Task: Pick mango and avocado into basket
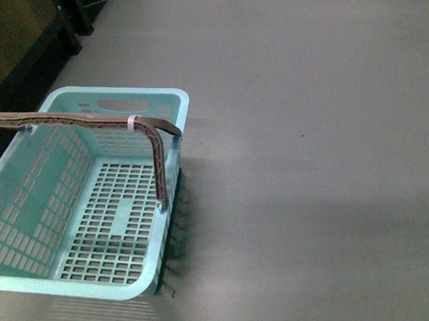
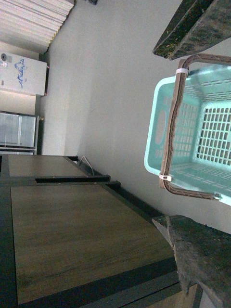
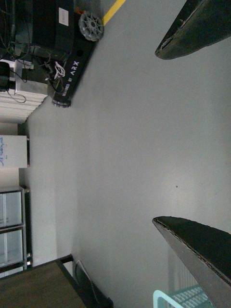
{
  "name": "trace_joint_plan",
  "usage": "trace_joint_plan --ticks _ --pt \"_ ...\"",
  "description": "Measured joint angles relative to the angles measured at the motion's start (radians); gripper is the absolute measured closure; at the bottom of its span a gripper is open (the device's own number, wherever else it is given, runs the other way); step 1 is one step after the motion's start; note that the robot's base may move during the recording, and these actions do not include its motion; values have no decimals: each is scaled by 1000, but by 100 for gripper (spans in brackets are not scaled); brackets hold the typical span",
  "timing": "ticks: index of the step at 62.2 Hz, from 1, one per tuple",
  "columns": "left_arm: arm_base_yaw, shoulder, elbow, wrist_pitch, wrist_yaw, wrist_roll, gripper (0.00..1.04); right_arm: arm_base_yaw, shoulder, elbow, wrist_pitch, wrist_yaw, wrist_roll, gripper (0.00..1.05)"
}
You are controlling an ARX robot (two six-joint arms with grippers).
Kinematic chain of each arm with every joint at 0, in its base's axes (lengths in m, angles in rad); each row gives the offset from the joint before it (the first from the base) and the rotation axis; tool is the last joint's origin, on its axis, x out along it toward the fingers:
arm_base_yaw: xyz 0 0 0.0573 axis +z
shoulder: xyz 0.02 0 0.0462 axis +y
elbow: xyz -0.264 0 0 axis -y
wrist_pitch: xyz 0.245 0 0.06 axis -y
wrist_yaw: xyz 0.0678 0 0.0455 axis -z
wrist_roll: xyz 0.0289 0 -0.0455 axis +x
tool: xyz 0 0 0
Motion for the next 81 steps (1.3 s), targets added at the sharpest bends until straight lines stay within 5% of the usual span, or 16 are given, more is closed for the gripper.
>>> trace_joint_plan --ticks 34,42,46,52,58,69,81 --pt "0 0 0 0 0 0 8 0 0 0 0 0 0 9" --pt "150 238 129 -373 259 -311 8 0 0 0 0 -1 0 9" --pt "245 335 129 -389 340 -460 8 0 0 0 0 2 0 9" --pt "345 507 138 -245 406 -591 8 0 0 0 0 0 0 9" --pt "336 719 158 -38 396 -676 8 0 0 0 0 0 0 9" --pt "148 1463 303 576 244 -923 8 0 0 0 0 0 0 9" --pt "-5 1855 513 710 183 -1073 8 0 0 0 0 0 0 9"
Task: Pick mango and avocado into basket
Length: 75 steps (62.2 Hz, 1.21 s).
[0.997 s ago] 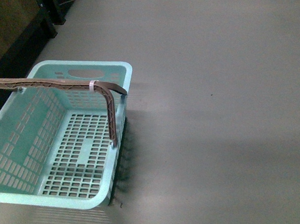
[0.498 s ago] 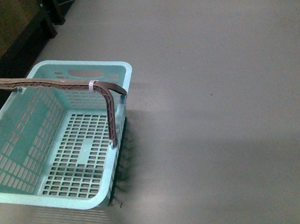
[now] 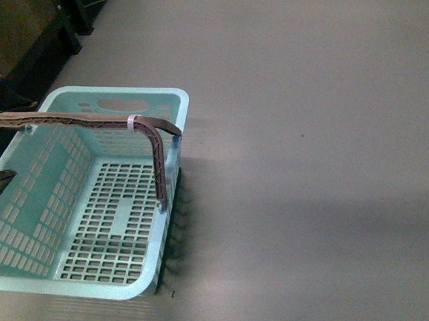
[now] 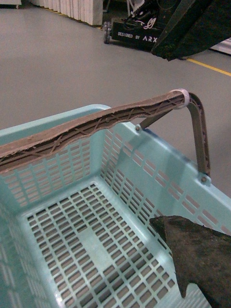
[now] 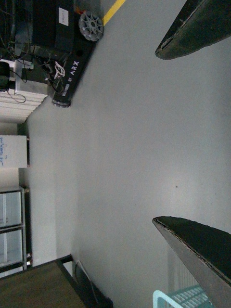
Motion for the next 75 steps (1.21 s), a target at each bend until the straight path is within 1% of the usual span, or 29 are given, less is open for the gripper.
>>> trace_joint_plan --ticks 5,15,24,34,39,40,42,46,48,55,58,59,62,64,69,75 --pt "-50 101 98 12 -34 -57 8 0 0 0 0 0 0 9" --pt "-109 259 283 5 -90 -109 8 0 0 0 0 0 0 9" --pt "-126 353 410 -10 -146 -122 8 0 0 0 0 0 0 9" --pt "-126 422 478 -48 -195 -119 9 0 0 0 0 0 0 9" --pt "-126 448 505 -76 -216 -119 29 0 0 0 0 0 0 9" --pt "-126 453 515 -84 -219 -120 38 0 0 0 0 0 0 9" --pt "-126 457 521 -92 -221 -122 45 0 0 0 0 0 0 9" --pt "-125 457 522 -93 -220 -127 56 0 0 0 0 0 0 9" --pt "-125 457 522 -93 -219 -129 60 0 0 0 0 0 0 9" --pt "-124 457 521 -97 -212 -153 79 0 0 0 0 0 0 9" --pt "-123 455 517 -97 -209 -193 86 0 0 0 0 0 0 9" --pt "-122 450 512 -97 -205 -226 90 0 0 0 0 0 0 9" --pt "-120 433 494 -97 -191 -260 98 0 0 0 0 0 0 9" --pt "-117 412 470 -97 -174 -245 100 0 0 0 0 0 0 9" --pt "-109 359 408 -97 -169 -227 100 0 0 0 0 0 0 9" --pt "-79 242 300 -98 -135 -243 101 0 0 0 0 0 0 9"
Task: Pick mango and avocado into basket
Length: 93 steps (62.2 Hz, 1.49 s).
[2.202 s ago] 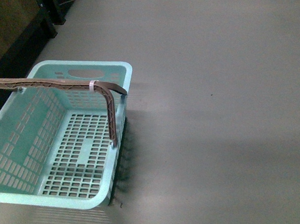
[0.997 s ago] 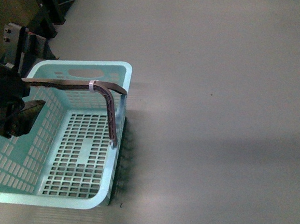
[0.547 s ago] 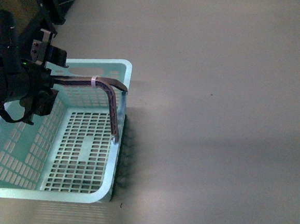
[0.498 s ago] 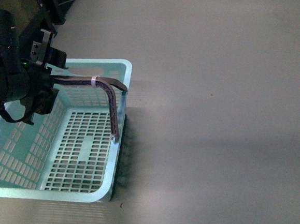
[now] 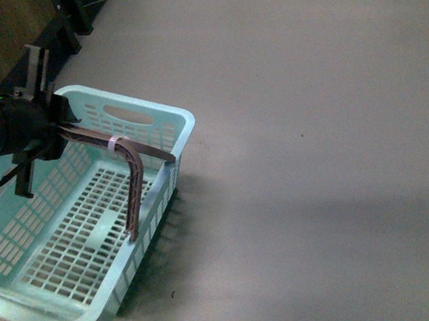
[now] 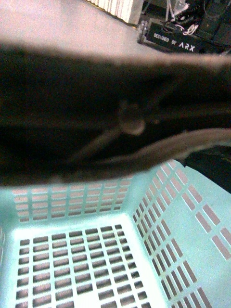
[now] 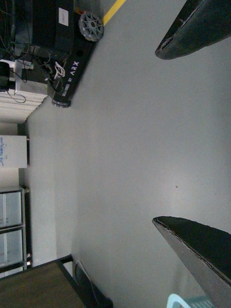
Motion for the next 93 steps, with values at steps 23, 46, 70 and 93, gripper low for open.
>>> trace_joint_plan --ticks 23,46,70,93 --pt "174 -775 -254 -316 187 -124 101 0 0 0 0 0 0 9" --pt "255 -1268 -279 -682 271 -142 101 0 0 0 0 0 0 9" --pt "262 -1289 -278 -690 269 -143 101 0 0 0 0 0 0 9" --pt "262 -1289 -278 -691 269 -143 101 0 0 0 0 1 0 9"
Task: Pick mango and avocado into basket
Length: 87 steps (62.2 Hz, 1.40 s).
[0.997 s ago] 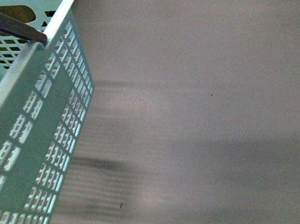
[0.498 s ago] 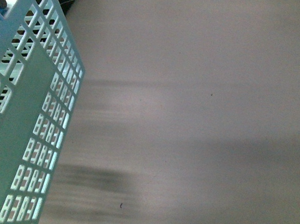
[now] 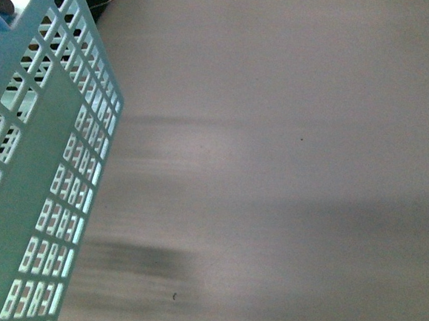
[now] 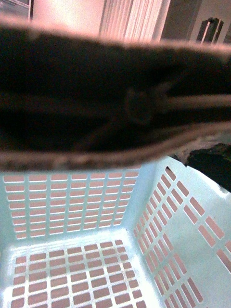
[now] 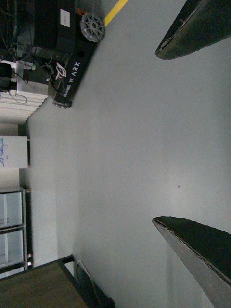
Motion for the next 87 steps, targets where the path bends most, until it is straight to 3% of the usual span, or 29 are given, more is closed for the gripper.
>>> trace_joint_plan --ticks 87 --pt "0 0 0 0 1 -1 101 0 0 0 0 -1 0 9"
